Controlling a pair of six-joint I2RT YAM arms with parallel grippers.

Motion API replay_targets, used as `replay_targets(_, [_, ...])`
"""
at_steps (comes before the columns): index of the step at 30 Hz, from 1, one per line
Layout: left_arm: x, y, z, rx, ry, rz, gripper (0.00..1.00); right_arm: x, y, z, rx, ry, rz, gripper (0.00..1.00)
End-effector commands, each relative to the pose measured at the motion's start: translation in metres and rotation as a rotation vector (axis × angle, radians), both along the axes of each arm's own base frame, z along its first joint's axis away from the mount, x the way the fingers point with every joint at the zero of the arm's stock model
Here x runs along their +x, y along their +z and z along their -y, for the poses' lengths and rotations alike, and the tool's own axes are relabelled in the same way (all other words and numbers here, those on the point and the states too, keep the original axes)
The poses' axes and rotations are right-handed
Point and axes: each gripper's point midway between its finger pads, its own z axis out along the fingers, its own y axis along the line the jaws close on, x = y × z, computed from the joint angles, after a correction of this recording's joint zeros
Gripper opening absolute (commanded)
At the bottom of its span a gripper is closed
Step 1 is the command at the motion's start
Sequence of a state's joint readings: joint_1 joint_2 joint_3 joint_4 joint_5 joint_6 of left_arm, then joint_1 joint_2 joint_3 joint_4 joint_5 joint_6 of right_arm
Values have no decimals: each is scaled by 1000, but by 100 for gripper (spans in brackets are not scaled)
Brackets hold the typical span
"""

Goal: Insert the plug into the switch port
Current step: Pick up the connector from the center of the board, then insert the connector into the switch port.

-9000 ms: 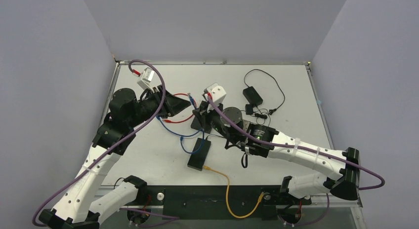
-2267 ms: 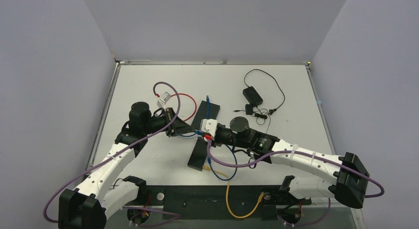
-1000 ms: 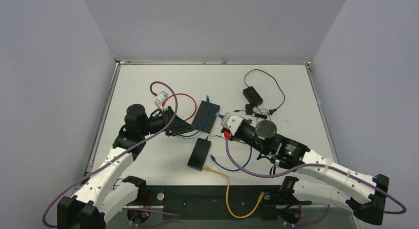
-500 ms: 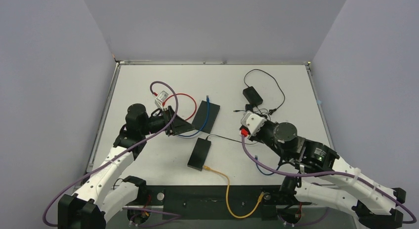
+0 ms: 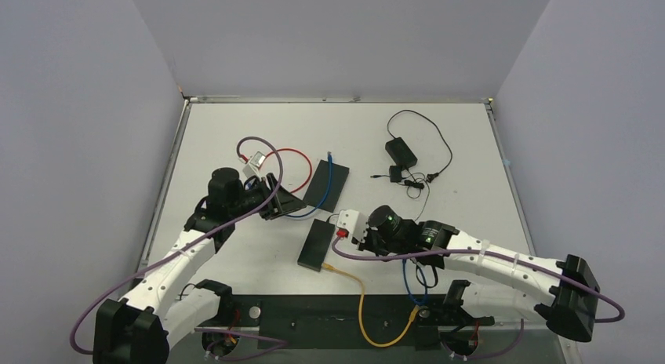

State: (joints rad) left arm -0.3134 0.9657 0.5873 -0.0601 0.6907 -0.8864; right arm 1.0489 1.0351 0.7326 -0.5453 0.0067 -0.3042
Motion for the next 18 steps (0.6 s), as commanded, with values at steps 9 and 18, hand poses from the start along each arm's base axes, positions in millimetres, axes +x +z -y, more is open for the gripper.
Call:
replay_targets(9, [10,-73,-20,152,135,-101,39,-1,-17,-74,244,4,-134,0])
replay_targets(18, [12,-98,-20,168,141,-144,39,-5,-41,-88,247,-79,-221,0])
